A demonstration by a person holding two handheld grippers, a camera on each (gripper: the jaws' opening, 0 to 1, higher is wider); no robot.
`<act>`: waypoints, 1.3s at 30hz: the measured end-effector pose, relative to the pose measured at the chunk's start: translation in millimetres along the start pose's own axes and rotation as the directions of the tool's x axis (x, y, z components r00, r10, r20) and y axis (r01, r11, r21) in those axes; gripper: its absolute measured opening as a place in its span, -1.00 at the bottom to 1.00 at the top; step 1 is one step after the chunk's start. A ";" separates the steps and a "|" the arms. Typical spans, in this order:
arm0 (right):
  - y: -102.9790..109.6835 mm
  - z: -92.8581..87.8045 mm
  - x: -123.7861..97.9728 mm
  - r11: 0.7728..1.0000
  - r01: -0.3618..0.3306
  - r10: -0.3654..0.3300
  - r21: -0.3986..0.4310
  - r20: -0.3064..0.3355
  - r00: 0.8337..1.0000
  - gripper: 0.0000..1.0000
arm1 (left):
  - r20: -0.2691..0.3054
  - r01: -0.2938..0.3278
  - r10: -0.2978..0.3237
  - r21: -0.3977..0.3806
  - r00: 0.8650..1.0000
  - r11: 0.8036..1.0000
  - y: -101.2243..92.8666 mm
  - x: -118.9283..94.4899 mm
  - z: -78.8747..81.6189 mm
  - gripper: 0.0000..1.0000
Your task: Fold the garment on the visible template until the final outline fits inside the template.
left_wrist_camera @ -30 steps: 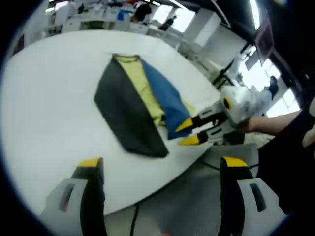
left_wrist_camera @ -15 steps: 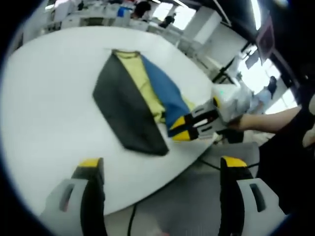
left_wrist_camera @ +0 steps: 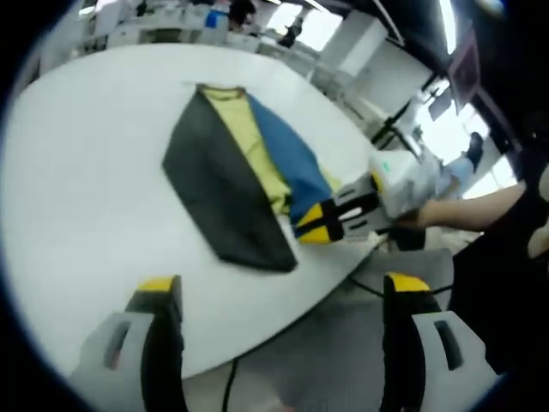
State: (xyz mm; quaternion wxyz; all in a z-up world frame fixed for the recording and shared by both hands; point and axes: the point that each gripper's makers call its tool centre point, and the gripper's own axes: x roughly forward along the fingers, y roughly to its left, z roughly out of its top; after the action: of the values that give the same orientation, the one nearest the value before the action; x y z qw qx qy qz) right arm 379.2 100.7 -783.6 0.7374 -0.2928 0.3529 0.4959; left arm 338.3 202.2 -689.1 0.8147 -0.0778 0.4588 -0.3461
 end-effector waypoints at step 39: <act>-49.3 34.7 -100.7 0.742 -0.175 -0.146 0.647 0.411 0.900 -0.96 | 0.035 -0.027 0.025 0.052 0.999 0.998 -23.2 -9.6 13.4 0.86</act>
State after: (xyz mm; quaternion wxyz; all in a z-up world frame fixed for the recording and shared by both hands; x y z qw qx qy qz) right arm 407.3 58.4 -677.9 0.8482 0.1133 0.3354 0.3940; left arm 334.4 188.4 -664.5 0.8286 -0.0563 0.4363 -0.3461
